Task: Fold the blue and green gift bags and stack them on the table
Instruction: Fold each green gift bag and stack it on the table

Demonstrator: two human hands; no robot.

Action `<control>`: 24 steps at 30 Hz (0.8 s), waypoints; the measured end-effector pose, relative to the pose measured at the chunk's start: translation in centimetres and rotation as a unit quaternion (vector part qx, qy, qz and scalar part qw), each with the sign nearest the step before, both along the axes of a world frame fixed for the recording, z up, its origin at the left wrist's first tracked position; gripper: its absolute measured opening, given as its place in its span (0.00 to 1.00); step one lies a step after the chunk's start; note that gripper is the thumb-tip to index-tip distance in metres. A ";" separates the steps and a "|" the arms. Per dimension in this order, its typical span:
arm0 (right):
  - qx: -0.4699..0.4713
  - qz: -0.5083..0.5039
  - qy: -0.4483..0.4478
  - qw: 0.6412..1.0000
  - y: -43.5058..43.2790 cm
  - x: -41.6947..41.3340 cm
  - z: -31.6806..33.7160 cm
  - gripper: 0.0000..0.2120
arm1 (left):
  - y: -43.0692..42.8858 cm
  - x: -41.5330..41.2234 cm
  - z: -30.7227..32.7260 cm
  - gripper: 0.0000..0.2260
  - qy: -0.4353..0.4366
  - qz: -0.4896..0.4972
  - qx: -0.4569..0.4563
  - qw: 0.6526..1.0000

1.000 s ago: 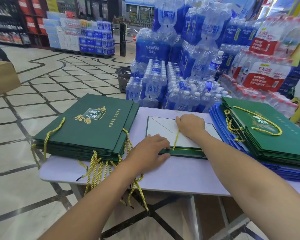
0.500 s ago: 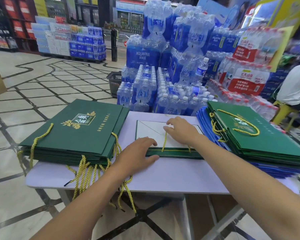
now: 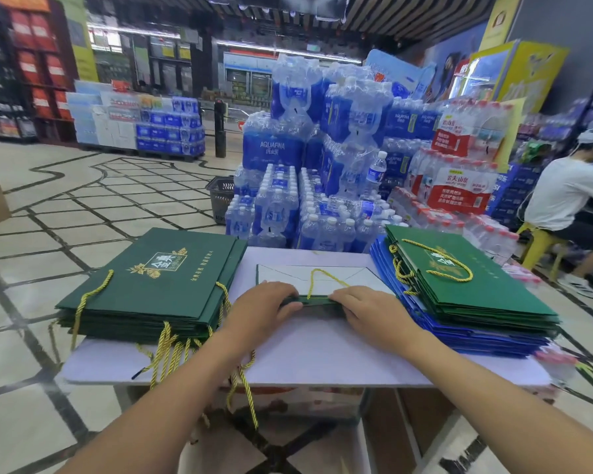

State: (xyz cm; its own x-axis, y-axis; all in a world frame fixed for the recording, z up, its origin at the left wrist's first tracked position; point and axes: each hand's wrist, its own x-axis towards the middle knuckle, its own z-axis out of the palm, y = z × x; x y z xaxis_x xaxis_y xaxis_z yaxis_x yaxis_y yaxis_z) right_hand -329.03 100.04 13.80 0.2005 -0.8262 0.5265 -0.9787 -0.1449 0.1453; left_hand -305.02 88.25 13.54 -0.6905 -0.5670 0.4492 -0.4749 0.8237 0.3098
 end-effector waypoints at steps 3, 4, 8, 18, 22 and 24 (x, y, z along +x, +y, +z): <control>-0.050 -0.024 -0.005 0.998 -0.4 0.2 2.2 0.19 | -0.3 0.3 2.4 0.13 0.079 0.022 -0.064 0.995; -0.057 -0.034 -0.012 0.998 -0.4 0.2 3.2 0.20 | -0.6 0.5 3.3 0.16 0.115 0.025 -0.090 0.989; -0.109 -0.050 -0.027 0.992 -1.0 1.3 7.8 0.19 | -1.0 0.8 7.6 0.21 0.231 0.063 -0.146 0.960; -0.090 -0.104 -0.442 0.886 -2.6 1.6 11.4 0.14 | -0.9 -0.1 8.1 0.22 0.078 0.008 -0.147 0.986; 0.011 -0.139 -0.618 0.773 -1.6 1.5 6.3 0.15 | 0.3 -0.4 2.9 0.30 -0.078 -0.013 -0.068 0.994; 0.052 -0.163 -0.672 0.721 -0.2 2.2 4.0 0.17 | 1.2 -0.4 0.3 0.31 -0.127 -0.033 -0.026 0.991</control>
State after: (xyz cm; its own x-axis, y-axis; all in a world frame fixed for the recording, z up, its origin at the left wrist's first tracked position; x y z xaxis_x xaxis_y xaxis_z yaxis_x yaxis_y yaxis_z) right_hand -326.83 99.83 17.79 -0.6457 -0.7636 -0.0031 -0.2108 0.1821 -0.9604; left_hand -305.40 89.41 13.79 -0.8202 -0.4973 0.2827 -0.4764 0.8674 0.1438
